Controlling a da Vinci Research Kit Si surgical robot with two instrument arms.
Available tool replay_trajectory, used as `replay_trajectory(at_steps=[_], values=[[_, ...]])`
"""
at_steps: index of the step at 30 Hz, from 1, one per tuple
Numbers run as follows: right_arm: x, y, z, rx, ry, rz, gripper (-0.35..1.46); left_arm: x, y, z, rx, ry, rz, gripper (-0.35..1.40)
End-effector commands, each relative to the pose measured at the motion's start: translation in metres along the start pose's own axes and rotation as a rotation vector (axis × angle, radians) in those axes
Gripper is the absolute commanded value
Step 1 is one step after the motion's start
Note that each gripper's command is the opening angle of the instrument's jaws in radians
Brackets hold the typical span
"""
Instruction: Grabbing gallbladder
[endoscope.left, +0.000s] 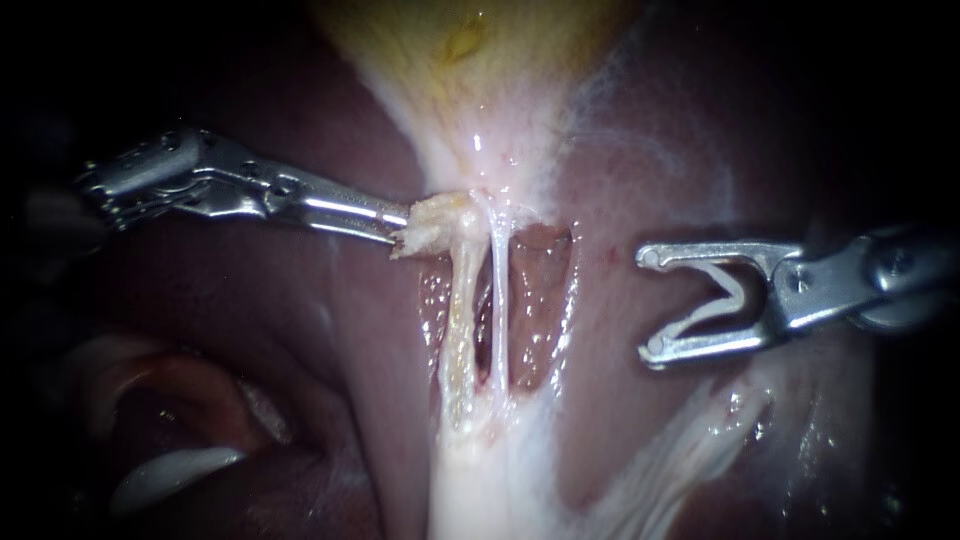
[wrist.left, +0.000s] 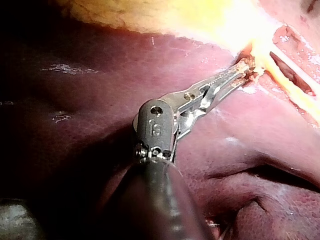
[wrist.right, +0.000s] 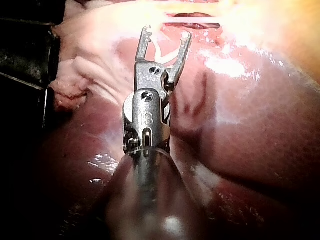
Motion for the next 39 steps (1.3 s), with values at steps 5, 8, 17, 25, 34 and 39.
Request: replay_trajectory(at_steps=[5, 8, 17, 25, 34, 39], values=[[0.0, 0.0, 0.0, 0.0, 0.0, 0.0, 0.42, 0.0, 0.0, 0.0, 0.0, 0.0, 0.0, -0.35], [0.0, 0.0, -0.0001, 0.0, 0.0, 0.0, 0.42, 0.0, 0.0, 0.0, 0.0, 0.0, 0.0, -0.35], [0.0, 0.0, -0.0001, 0.0, 0.0, 0.0, 0.42, -0.0003, -0.0001, 0.0002, 0.008, -0.018, -0.001, 0.39], [0.0, 0.0, -0.0001, 0.0, 0.0, 0.0, 0.42, -0.0005, -0.0005, 0.0004, 0.02, -0.028, -0.001, 0.54], [0.0, 0.0, -0.0001, 0.0, 0.0, 0.0, 0.42, -0.001, -0.0016, 0.0007, 0.031, -0.031, -0.003, 0.58], [0.0, 0.0, -0.0001, 0.0, 0.0, 0.0, 0.42, -0.0015, -0.0026, 0.0012, 0.037, -0.032, -0.004, 0.61]])
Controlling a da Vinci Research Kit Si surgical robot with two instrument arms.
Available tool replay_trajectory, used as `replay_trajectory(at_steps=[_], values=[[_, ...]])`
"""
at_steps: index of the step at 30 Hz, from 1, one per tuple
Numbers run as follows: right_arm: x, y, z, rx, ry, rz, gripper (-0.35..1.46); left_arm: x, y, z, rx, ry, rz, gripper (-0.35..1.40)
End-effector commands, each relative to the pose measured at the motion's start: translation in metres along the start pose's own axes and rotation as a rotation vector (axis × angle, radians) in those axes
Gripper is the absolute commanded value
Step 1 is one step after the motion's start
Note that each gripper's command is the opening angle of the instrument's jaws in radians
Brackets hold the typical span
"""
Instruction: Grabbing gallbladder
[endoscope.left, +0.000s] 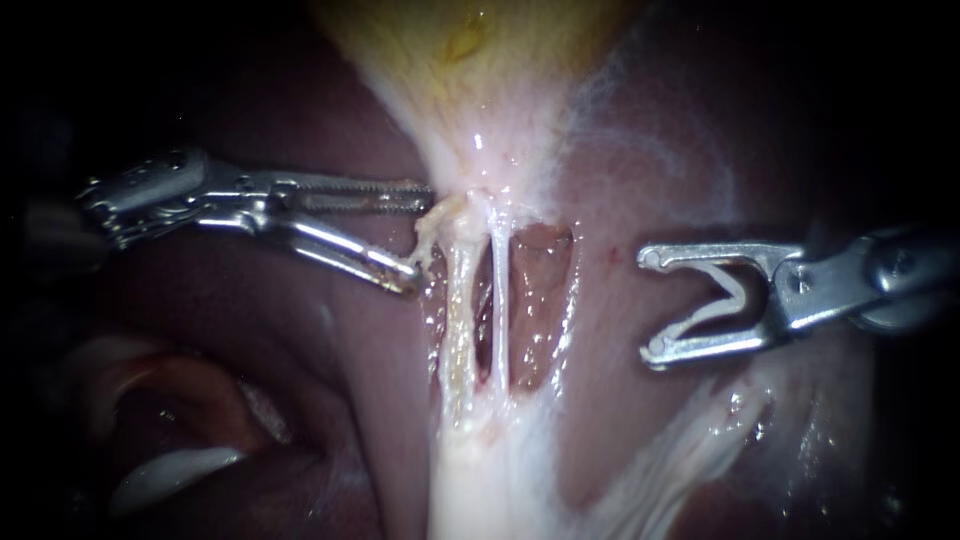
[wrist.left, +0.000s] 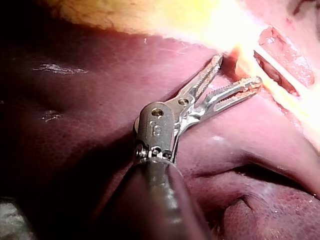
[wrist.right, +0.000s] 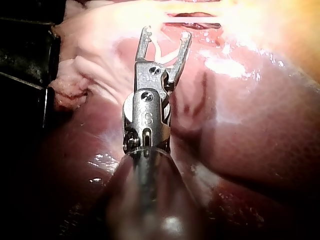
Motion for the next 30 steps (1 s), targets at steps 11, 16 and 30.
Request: replay_trajectory(at_steps=[11, 16, 30], values=[[0.0, 0.0, 0.0, 0.0, 0.0, 0.0, 0.42, -0.0006, -0.0009, 0.0007, 0.0, -0.005, -0.001, 0.61], [0.0, 0.0, 0.0, 0.0, 0.0, 0.0, 0.42, -0.0007, -0.0007, 0.0006, -0.001, -0.008, -0.002, 0.61], [0.0, 0.0001, 0.0001, -0.001, 0.0, 0.0, 0.42, -0.0013, -0.0005, 0.0007, -0.035, -0.021, -0.017, 0.41]])
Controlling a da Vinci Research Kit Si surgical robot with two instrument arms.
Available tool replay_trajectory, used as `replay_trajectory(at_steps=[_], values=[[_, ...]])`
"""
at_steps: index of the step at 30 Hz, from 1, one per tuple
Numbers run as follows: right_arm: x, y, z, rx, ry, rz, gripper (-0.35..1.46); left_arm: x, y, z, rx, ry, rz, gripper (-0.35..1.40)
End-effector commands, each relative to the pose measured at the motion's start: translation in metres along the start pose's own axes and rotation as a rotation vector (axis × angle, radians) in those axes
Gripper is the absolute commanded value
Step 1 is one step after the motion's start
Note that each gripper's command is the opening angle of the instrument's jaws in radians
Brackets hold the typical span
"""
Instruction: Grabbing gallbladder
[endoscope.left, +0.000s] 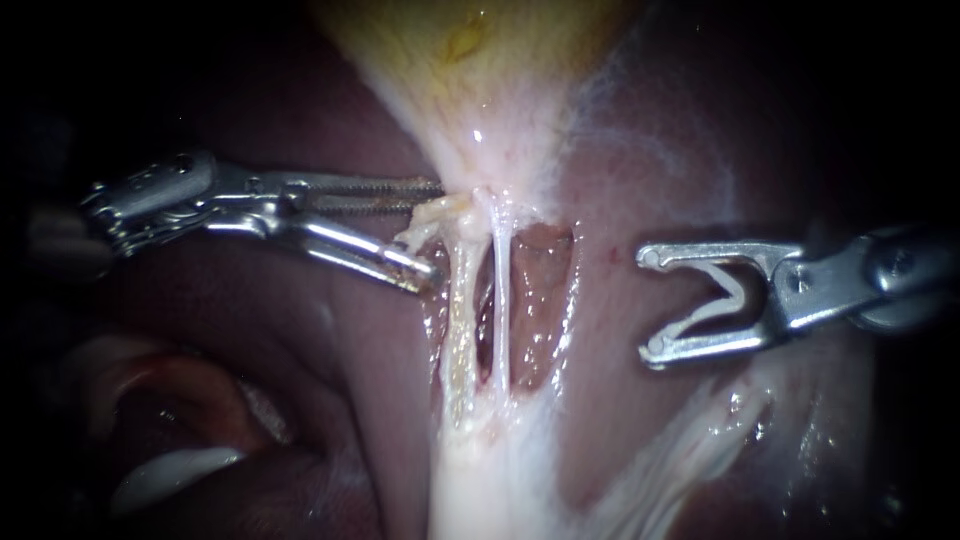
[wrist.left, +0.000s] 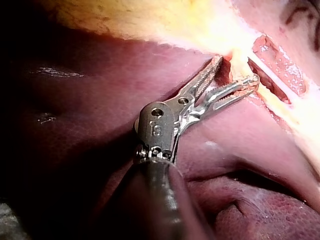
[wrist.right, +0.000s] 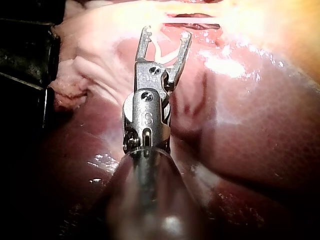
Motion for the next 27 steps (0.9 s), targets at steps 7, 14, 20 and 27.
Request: replay_trajectory(at_steps=[7, 14, 20, 27], values=[[0.0, 0.0, 0.0, 0.0, 0.0, 0.0, 0.42, 0.0001, 0.0, 0.0, -0.01, 0.0, -0.023, 0.11], [0.0, 0.0, 0.0, 0.0, 0.0, 0.0, 0.42, 0.0003, 0.0001, -0.0007, -0.006, -0.003, -0.028, -0.35], [0.0, 0.0, 0.0, 0.0, 0.0, 0.0, 0.42, 0.0003, 0.0001, -0.0011, -0.006, 0.021, -0.046, -0.35], [0.0, 0.0, -0.0001, 0.0, 0.0, 0.0, 0.42, -0.0009, -0.0002, -0.0022, 0.006, 0.029, -0.065, -0.35]])
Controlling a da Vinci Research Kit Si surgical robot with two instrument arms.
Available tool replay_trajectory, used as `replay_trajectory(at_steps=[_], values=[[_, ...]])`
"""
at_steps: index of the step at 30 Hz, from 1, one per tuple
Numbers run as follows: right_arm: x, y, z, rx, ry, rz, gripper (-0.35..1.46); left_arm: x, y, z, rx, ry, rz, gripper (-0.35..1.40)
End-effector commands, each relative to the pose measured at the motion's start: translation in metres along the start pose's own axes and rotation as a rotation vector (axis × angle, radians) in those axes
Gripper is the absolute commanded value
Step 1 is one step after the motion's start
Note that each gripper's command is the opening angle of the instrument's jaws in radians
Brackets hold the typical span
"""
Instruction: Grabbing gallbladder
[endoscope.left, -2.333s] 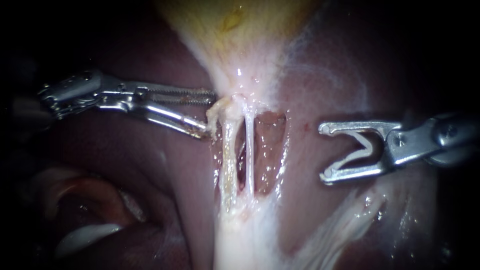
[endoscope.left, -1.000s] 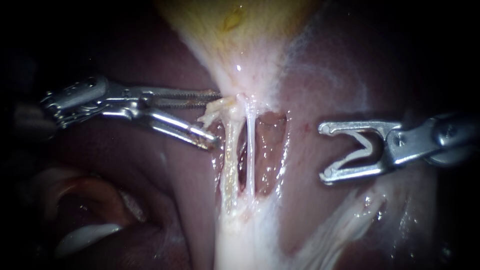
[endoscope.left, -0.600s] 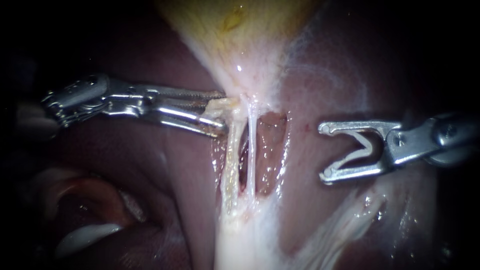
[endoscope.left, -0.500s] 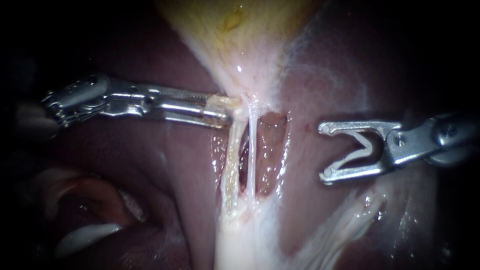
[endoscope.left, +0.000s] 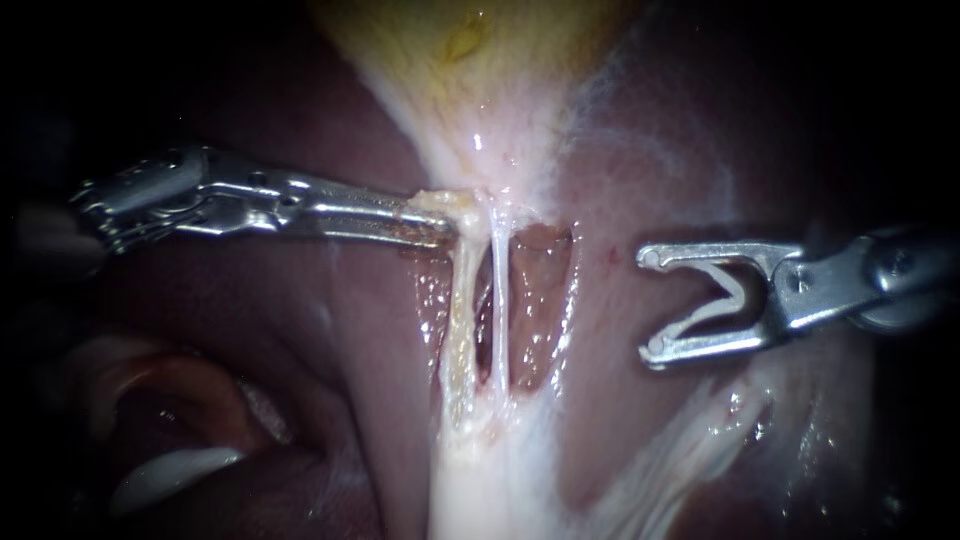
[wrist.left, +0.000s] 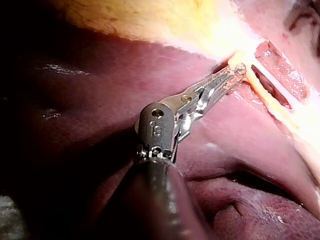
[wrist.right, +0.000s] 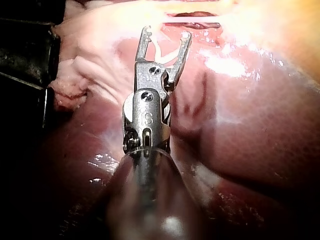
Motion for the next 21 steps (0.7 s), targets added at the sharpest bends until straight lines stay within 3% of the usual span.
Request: replay_trajectory(at_steps=[1, 11, 21], values=[[0.0, 0.0, 0.0, 0.0, 0.0, 0.0, 0.42, -0.0002, 0.0, -0.0005, 0.005, 0.0, -0.002, -0.35], [-0.0001, 0.0, -0.0002, 0.001, 0.0, -0.001, 0.42, -0.0017, -0.0001, -0.005, 0.016, -0.002, -0.014, -0.35], [-0.0001, 0.0, -0.0002, 0.001, 0.0, -0.001, 0.42, -0.0023, -0.0001, -0.0072, 0.005, -0.008, -0.019, -0.35]])
